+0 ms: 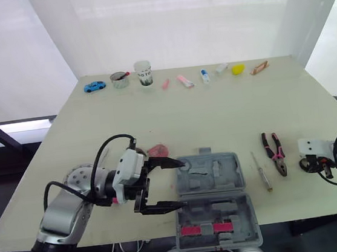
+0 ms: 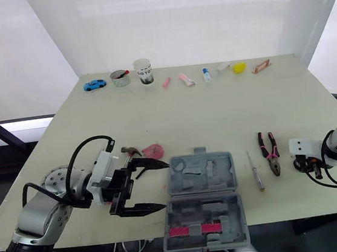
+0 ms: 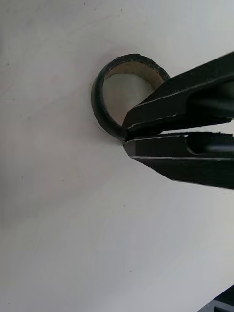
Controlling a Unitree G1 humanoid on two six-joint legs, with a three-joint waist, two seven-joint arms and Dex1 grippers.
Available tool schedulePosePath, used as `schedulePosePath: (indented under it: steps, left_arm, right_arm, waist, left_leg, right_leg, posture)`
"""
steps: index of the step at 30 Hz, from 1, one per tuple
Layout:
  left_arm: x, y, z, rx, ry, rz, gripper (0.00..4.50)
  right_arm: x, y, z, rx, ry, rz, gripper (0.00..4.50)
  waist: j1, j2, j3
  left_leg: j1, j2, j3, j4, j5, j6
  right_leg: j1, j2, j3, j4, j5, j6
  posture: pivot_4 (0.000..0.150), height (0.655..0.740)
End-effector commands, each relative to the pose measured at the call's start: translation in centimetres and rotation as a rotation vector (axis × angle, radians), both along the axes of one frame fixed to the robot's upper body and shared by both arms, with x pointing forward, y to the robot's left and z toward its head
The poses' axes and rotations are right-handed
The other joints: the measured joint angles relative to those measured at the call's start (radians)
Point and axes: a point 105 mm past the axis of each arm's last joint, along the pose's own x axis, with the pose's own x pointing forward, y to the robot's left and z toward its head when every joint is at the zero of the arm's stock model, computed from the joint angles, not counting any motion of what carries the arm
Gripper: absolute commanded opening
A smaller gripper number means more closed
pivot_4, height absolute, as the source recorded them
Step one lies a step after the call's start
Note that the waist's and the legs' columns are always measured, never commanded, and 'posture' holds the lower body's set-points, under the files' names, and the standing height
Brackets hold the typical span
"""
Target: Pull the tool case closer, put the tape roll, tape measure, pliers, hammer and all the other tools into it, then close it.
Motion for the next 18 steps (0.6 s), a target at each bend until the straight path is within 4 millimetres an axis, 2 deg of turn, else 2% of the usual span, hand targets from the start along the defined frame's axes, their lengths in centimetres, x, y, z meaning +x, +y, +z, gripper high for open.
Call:
schedulePosePath:
  steps: [1, 7, 10, 12, 14, 18]
  left_arm:
    - [-0.1, -0.2, 0.5, -0.021, -0.036, -0.014, 4.50]
    - [0.2, 0.1, 0.5, -0.037, -0.043, 0.007, 4.50]
    - [0.4, 0.1, 0.4, -0.049, -0.048, 0.017, 4.50]
    - [0.8, 0.3, 0.3, -0.064, -0.060, 0.044, 4.50]
    - [1.4, 0.7, 0.3, -0.072, -0.079, 0.082, 4.50]
    - [2.6, 1.5, 0.8, -0.116, -0.071, 0.188, 4.50]
  right_arm:
    - [0.2, -0.9, 1.2, -0.018, -0.031, -0.009, 0.07]
    - [-0.3, -1.3, 2.6, -0.037, -0.036, 0.030, 0.07]
    - [0.1, 0.0, 4.0, -0.011, -0.059, 0.097, 0.07]
    - [0.8, 1.6, 5.4, -0.025, -0.095, 0.183, 0.07]
    - [1.6, 4.1, 6.6, 0.004, -0.118, 0.258, 0.07]
    - [2.0, 8.0, 7.8, 0.009, -0.104, 0.371, 0.07]
  waist:
    - [0.000, 0.000, 0.000]
    - [0.000, 0.001, 0.001]
    - [-0.002, 0.001, 0.001]
    - [-0.005, 0.002, 0.001]
    - [-0.006, 0.003, 0.002]
    - [-0.003, 0.004, 0.003]
  left_leg:
    - [0.000, 0.000, 0.000, 0.000, 0.000, 0.000]
    - [0.000, 0.000, 0.000, 0.000, 0.000, 0.000]
    - [0.001, 0.000, 0.001, 0.000, 0.000, 0.000]
    - [0.002, 0.000, 0.001, 0.000, 0.000, 0.000]
    - [0.003, 0.001, 0.003, 0.000, 0.000, 0.000]
    - [0.005, 0.002, 0.004, 0.000, 0.000, 0.000]
  right_leg:
    - [0.000, 0.000, 0.000, 0.000, 0.000, 0.000]
    - [0.000, 0.000, 0.000, 0.000, 0.000, 0.000]
    - [0.000, 0.000, 0.000, 0.001, 0.000, 0.000]
    - [0.000, 0.000, 0.002, 0.002, 0.000, 0.000]
    - [0.000, 0.000, 0.003, 0.003, 0.000, 0.000]
    - [0.000, 0.002, 0.004, 0.005, 0.000, 0.000]
  posture:
    - [0.150, 0.7400]
    - [0.150, 0.7400]
    - [0.150, 0.7400]
    - [0.150, 0.7400]
    - [0.150, 0.7400]
    - [0.150, 0.7400]
